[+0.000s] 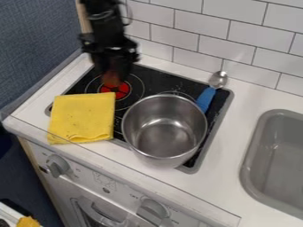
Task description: Move the chocolate bar to the left side of the spoon
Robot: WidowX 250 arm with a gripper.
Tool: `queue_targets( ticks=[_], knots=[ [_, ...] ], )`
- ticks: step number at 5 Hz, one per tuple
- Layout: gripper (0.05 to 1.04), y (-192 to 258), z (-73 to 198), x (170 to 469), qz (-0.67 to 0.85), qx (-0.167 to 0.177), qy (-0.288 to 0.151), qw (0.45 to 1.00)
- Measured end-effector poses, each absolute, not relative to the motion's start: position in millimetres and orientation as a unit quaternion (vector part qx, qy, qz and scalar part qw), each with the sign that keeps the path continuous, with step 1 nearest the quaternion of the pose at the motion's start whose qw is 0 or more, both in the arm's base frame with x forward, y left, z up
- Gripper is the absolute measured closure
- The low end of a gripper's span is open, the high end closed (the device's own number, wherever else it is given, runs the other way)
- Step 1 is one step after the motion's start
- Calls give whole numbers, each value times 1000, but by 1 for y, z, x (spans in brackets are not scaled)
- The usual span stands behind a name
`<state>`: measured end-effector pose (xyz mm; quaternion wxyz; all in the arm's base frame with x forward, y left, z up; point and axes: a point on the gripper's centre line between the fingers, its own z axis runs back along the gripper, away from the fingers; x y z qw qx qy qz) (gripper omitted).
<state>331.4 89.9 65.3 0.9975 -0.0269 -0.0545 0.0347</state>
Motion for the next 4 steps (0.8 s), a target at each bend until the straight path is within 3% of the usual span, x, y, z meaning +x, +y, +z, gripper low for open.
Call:
queue_targets(
  ticks=[1,2,4],
  knots=[
    [494,55,41,352,13,-24,-10,1000],
    [493,43,28,368,38,-27,4,999],
    [494,35,35,388,52,-3,-20,998]
  ],
)
